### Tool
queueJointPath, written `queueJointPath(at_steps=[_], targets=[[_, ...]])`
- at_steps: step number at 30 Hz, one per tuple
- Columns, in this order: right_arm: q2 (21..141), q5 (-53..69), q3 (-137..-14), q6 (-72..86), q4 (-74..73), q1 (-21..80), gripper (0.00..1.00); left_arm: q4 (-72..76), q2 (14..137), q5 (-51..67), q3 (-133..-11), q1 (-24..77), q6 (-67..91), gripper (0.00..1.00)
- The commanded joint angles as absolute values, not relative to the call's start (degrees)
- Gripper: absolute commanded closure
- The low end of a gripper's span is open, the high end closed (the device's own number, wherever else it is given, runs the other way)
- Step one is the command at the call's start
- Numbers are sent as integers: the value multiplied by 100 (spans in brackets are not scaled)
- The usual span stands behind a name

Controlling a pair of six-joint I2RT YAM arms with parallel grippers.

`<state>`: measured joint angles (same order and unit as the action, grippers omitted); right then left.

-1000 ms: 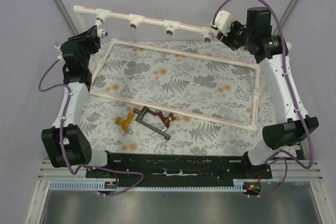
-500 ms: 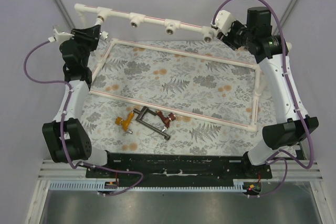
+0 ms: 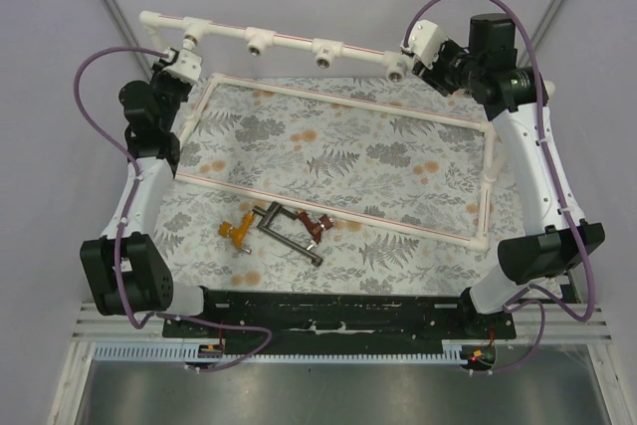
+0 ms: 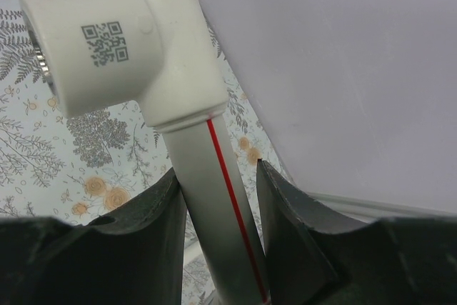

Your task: Install the water faucets

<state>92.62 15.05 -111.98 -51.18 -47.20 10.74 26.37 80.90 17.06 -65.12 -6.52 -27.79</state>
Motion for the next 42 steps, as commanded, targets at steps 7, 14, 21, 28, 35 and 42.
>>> queueJointPath(at_steps=[7, 14, 21, 28, 35, 42], targets=[[9193, 1450, -11162, -4632, -5089, 1081, 100, 1686, 7709, 2119, -6144, -281, -5680, 51], [9193, 1433, -11162, -4641, -5089, 1090, 100, 1979, 7190, 1644, -6029, -457, -3703, 34], [9255, 1424, -11197, -4632, -5062, 1090, 100, 1363, 6452, 2205, -5977, -615, -2436, 28], [9308, 1380, -11241, -4623, -5071, 1090, 100, 1801, 5828, 1813, -5827, -896, 117, 18], [9343, 1450, -11285, -4597, -5080, 1090, 100, 1162, 5862, 232, -6424, -1072, 3774, 13], [9308, 1476, -11215, -4579, -5080, 1090, 100, -621, 5897, -782, -6952, -1090, 6624, 11]])
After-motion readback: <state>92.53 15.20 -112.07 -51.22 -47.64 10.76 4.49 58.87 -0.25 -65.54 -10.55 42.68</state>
